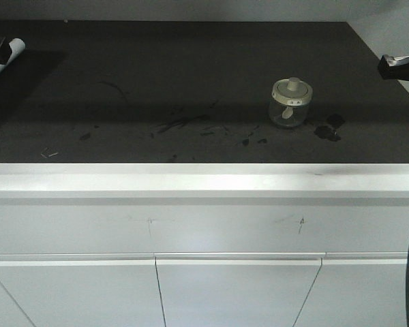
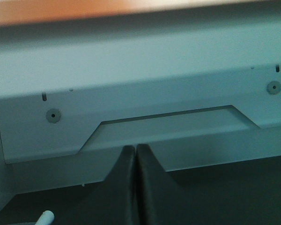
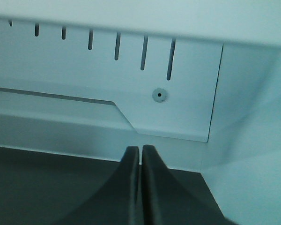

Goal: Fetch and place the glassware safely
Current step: 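Release the handle and withdraw both grippers from the sash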

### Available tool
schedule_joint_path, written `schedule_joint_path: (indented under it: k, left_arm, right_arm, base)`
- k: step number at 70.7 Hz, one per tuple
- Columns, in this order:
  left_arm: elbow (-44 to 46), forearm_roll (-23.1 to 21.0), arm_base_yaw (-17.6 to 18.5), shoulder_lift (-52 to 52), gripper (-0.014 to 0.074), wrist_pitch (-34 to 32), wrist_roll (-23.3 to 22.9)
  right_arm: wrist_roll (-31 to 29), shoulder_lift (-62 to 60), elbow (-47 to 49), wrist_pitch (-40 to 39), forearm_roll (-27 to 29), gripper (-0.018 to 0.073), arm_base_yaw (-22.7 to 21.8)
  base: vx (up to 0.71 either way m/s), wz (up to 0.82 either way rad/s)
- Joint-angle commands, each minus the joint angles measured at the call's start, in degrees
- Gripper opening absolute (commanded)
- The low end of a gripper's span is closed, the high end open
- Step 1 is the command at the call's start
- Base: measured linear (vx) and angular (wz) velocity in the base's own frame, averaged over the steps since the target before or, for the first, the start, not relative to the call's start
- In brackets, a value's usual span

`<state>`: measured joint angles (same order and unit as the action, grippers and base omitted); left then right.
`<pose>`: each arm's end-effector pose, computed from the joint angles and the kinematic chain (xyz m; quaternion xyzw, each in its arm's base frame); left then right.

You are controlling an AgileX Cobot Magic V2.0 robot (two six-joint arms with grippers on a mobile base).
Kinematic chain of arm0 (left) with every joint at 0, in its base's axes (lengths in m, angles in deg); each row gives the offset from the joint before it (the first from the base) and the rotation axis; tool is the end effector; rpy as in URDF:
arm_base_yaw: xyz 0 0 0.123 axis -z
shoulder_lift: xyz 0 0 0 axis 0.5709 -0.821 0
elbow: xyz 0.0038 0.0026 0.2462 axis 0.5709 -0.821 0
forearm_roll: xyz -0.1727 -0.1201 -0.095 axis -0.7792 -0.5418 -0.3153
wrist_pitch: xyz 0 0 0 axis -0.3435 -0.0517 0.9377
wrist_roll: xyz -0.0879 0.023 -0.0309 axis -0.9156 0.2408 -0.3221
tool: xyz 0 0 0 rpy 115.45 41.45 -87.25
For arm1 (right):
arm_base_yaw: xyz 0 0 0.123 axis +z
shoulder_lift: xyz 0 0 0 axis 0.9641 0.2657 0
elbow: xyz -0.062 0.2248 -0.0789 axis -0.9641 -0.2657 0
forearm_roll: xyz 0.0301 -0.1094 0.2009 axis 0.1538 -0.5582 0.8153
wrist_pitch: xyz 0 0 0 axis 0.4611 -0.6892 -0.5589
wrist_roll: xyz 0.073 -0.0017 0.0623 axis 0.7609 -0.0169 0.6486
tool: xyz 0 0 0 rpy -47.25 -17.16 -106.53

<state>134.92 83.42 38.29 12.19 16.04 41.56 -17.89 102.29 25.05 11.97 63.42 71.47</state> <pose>0.2723 -0.0185 0.3569 0.0630 0.5969 0.0188 0.7996 0.2863 -0.0042 0.3242 -0.0685 0.6131 -0.0333 0.7863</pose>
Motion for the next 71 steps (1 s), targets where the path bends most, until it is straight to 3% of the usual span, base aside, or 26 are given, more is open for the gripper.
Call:
schedule_joint_path:
  k: [1,22,30,61,71]
  left_arm:
    - [1.75,-0.39,0.3,2.5,-0.0007,-3.24,-0.2]
    - [1.7,-0.39,0.3,8.56,-0.0007,8.3,-0.2]
    - [1.34,-0.39,0.3,11.82,-0.0007,12.77,-0.25]
    - [-19.7,-0.39,0.3,28.99,-0.0007,12.16,-0.2]
    - [-26.33,-0.39,0.3,36.2,-0.0007,12.51,-0.25]
  right_arm:
    - [0.58,-2.52,1.86,-2.56,0.2,-0.0001,-0.01]
    - [2.09,-7.93,1.72,9.03,0.2,-0.0001,-0.01]
    - [2.09,-11.83,1.66,16.86,0.2,-0.0001,-0.01]
    - [3.5,-20.77,1.48,25.21,0.21,-0.0001,-0.01]
    - [3.5,-23.85,-3.02,22.67,0.21,-0.0001,-0.01]
  base:
    - [0.0,0.0]
    - [0.0,0.0]
    - [0.0,0.0]
    - [0.0,0.0]
    - [0.0,0.0]
